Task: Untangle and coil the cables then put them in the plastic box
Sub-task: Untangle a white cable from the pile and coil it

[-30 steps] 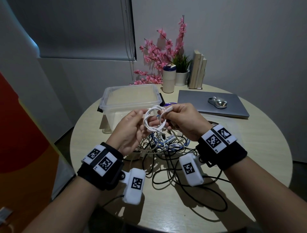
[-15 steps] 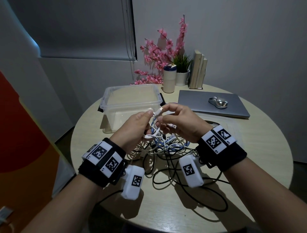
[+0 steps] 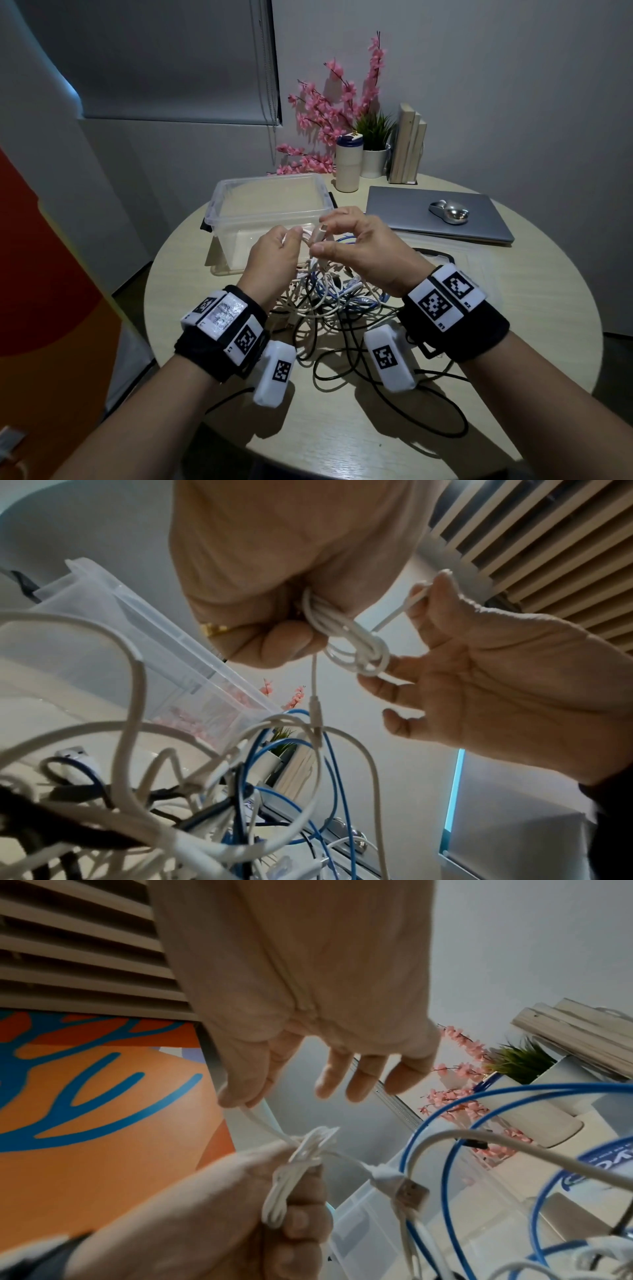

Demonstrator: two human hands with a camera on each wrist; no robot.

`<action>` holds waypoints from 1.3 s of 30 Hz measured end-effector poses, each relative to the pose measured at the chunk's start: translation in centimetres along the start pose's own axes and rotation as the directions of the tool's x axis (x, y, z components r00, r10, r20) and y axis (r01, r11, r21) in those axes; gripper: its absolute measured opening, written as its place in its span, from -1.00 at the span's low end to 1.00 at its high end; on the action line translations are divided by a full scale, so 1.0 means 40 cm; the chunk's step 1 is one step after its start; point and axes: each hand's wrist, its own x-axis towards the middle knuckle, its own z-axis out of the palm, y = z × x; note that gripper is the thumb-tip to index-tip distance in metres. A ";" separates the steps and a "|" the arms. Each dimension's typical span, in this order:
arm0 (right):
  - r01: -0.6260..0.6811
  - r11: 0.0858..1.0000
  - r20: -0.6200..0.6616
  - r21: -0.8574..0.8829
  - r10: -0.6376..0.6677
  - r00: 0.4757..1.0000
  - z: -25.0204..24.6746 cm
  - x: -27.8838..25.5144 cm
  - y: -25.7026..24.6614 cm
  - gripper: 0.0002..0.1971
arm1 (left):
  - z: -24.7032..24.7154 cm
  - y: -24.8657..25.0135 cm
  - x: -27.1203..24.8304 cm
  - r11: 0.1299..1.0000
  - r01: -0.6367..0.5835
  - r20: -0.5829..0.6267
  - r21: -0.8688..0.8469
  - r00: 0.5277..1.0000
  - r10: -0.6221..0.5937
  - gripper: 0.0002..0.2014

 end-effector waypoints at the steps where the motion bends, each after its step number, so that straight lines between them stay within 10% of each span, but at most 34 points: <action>1: 0.016 0.998 0.019 0.066 -0.018 1.000 -0.002 -0.002 -0.007 -0.94 | -0.003 -0.004 0.003 1.000 0.002 -0.016 0.021 1.000 -0.002 -0.66; 8: -0.126 0.874 -0.072 0.469 0.180 0.981 -0.021 0.023 0.005 -0.81 | -0.007 -0.006 -0.014 0.997 -0.053 0.051 -0.060 0.997 0.056 -0.67; 19: -0.206 0.910 -0.334 0.360 0.332 0.882 -0.025 0.042 0.033 -0.82 | 0.012 0.040 -0.083 0.922 -0.051 0.312 -0.385 0.932 0.182 -0.78; 33: -0.197 0.937 -0.096 0.290 0.233 0.968 -0.003 0.008 0.024 -0.81 | 0.021 0.032 -0.070 0.980 -0.080 0.136 -0.183 0.985 0.106 -0.74; 39: -0.162 0.949 -0.120 0.270 0.200 0.972 -0.022 0.010 0.022 -0.84 | -0.007 0.052 -0.067 0.867 0.323 0.460 -0.379 0.879 -0.126 -0.51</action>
